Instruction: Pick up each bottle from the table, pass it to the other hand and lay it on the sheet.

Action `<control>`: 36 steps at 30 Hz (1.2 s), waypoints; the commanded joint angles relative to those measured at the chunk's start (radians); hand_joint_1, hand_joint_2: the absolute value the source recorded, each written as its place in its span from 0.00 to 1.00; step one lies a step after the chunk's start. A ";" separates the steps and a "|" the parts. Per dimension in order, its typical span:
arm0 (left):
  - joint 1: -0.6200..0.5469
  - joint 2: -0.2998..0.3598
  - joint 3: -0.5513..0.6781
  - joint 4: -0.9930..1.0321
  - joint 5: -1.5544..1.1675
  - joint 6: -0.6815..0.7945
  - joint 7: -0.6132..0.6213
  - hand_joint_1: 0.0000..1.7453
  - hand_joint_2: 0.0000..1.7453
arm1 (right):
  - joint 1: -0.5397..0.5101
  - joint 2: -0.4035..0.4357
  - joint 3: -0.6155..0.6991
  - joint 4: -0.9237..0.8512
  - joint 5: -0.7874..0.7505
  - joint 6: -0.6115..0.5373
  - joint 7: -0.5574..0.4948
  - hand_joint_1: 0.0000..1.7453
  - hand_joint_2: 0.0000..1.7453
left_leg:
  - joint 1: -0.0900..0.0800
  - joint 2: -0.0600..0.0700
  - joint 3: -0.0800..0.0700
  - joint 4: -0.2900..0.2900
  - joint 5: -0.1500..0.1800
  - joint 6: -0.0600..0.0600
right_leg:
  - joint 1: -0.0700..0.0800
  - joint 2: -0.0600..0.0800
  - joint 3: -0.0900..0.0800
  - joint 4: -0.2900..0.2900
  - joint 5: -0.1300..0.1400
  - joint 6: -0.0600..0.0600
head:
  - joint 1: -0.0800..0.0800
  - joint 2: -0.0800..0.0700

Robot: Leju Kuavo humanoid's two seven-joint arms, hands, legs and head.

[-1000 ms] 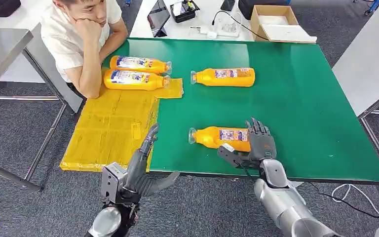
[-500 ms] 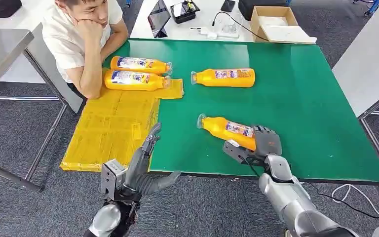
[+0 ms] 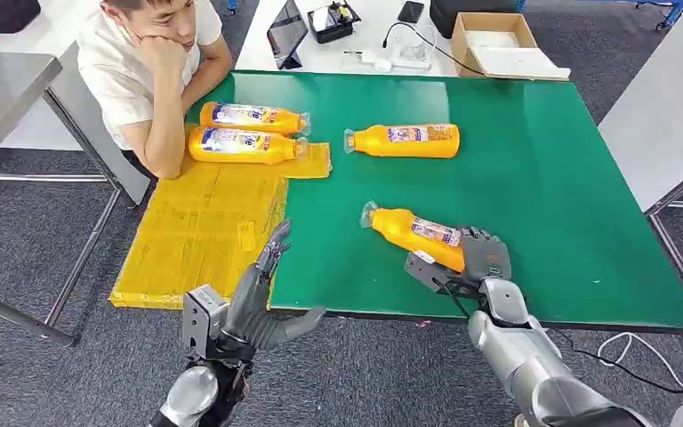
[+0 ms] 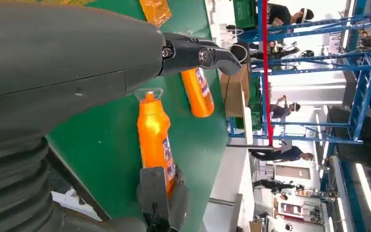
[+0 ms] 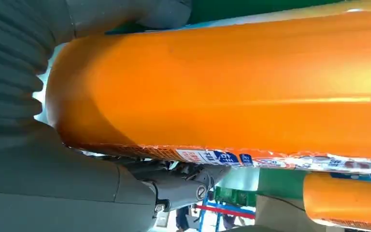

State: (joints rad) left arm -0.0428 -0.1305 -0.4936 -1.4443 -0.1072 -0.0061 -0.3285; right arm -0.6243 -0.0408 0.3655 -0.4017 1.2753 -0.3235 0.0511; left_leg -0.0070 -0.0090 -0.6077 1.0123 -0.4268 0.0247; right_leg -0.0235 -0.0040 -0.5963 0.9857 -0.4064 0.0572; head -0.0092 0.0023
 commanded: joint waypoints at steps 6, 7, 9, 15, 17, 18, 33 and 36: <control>-0.054 0.024 -0.022 0.091 0.042 -0.012 -0.005 0.00 1.00 | 0.043 0.017 -0.225 0.073 -0.258 0.157 -0.254 1.00 1.00 | 0.001 -0.002 0.005 -0.001 0.000 -0.001 | 0.001 -0.003 0.005 -0.002 -0.001 -0.002 | 0.000 0.000; -0.054 0.024 -0.021 0.095 0.047 -0.012 -0.007 0.00 1.00 | 0.047 0.022 -0.242 0.071 -0.283 0.174 -0.275 1.00 1.00 | 0.002 -0.003 0.006 -0.002 0.000 -0.002 | 0.002 -0.004 0.008 -0.003 -0.001 -0.003 | 0.000 0.000; -0.041 0.006 0.010 0.109 0.131 -0.036 0.004 0.00 1.00 | 0.063 0.055 -0.320 0.037 -0.411 0.228 -0.409 1.00 1.00 | 0.002 -0.002 0.007 -0.002 0.000 -0.002 | 0.002 -0.003 0.008 -0.004 0.000 -0.003 | 0.000 0.000; -0.014 0.007 0.046 0.112 0.249 -0.033 0.022 0.00 1.00 | 0.089 0.099 -0.342 -0.104 -0.599 0.298 -0.531 1.00 1.00 | 0.003 0.011 0.012 -0.003 -0.004 -0.004 | 0.003 0.008 0.010 -0.005 0.001 -0.005 | 0.000 0.000; -0.013 0.004 0.051 0.114 0.281 -0.023 0.033 0.00 1.00 | 0.103 0.099 -0.322 -0.158 -0.664 0.333 -0.563 1.00 1.00 | 0.002 0.009 0.011 -0.002 -0.003 -0.003 | 0.003 0.007 0.008 -0.004 0.002 -0.006 | 0.000 0.000; -0.012 0.000 0.058 0.119 0.304 -0.019 0.043 0.00 1.00 | 0.111 0.099 -0.312 -0.179 -0.685 0.343 -0.570 1.00 1.00 | 0.003 0.009 0.010 -0.002 -0.003 -0.003 | 0.003 0.006 0.008 -0.004 0.002 -0.006 | 0.000 0.000; -0.043 0.009 -0.003 0.188 0.464 0.025 0.105 0.00 1.00 | 0.215 0.140 -0.072 -0.449 -0.860 0.388 -0.578 1.00 1.00 | 0.002 0.006 0.000 -0.001 -0.003 -0.002 | 0.003 0.005 0.000 -0.002 0.001 -0.005 | 0.000 0.000; -0.048 0.007 -0.009 0.191 0.463 0.027 0.104 0.00 1.00 | 0.225 0.147 -0.047 -0.466 -0.874 0.384 -0.571 1.00 1.00 | 0.002 0.006 -0.002 -0.001 -0.002 -0.001 | 0.003 0.005 -0.002 -0.002 0.001 -0.005 | 0.000 0.000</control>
State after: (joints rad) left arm -0.0413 -0.1362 -0.4608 -1.3364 0.3563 0.0256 -0.2285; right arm -0.4172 0.0873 0.1838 -0.7720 0.4154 0.0629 -0.5337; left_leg -0.0052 -0.0035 -0.6109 1.0120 -0.4288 0.0245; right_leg -0.0212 0.0008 -0.5999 0.9837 -0.4045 0.0542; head -0.0088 0.0023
